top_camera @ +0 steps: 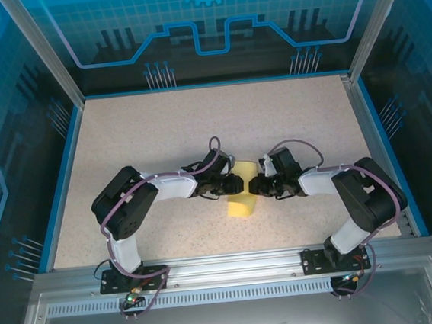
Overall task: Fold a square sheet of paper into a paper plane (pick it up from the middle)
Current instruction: Fold the square sheet of paper in half at the center of the table.
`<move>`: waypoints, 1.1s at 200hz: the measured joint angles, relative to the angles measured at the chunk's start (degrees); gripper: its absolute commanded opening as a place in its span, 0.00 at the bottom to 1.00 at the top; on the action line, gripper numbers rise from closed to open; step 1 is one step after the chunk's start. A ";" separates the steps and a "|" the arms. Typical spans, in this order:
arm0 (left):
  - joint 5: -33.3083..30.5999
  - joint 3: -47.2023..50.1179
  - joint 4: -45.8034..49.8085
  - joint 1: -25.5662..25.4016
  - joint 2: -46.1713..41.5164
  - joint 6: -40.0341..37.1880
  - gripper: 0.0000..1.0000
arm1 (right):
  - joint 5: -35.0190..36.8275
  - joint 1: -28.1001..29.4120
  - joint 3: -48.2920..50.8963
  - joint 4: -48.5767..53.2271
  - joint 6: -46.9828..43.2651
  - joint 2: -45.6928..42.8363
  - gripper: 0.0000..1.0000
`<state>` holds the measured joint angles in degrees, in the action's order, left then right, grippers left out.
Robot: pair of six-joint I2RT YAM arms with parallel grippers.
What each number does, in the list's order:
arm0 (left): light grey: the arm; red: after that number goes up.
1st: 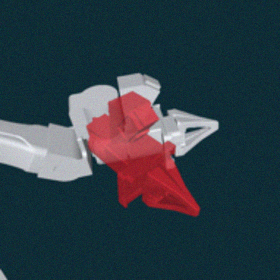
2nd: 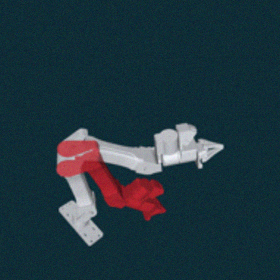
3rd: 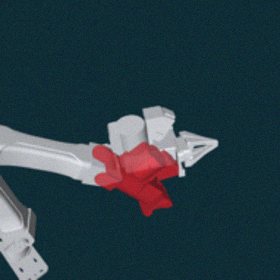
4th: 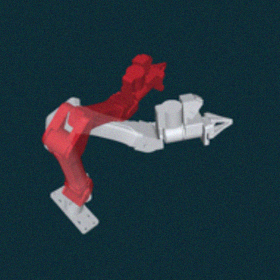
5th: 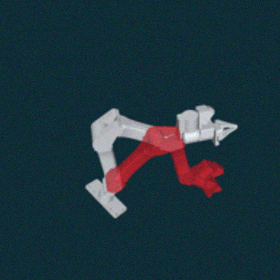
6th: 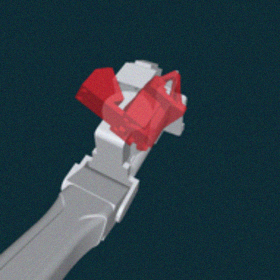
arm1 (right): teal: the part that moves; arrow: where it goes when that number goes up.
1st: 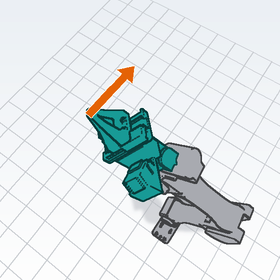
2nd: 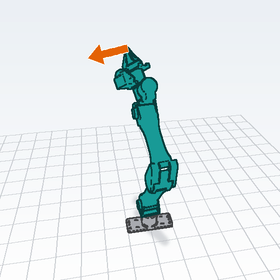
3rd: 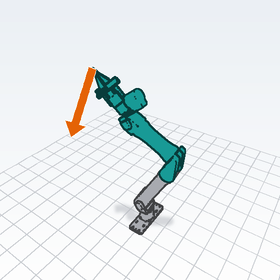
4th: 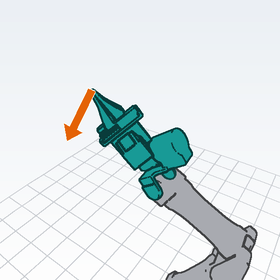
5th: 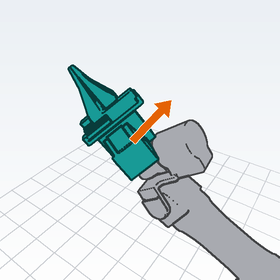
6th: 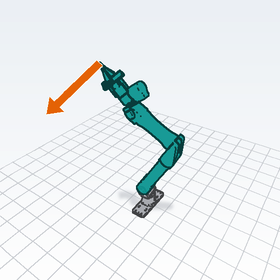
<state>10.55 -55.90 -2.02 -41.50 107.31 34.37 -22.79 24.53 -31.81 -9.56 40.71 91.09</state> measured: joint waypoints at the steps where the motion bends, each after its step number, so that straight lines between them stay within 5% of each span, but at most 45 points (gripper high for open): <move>1: -0.02 0.00 0.02 0.00 0.00 0.00 0.33 | -0.04 -0.02 0.00 -0.04 -0.04 0.00 0.17; 220: -1.03 -1.07 0.70 -0.22 0.59 -0.46 0.33 | 1.46 -2.99 -3.26 3.76 -3.54 1.44 0.17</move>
<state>9.52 -56.97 -1.32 -41.71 107.90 33.91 -21.32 21.54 -35.07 -5.80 37.17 92.53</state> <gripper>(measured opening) 0.329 0.174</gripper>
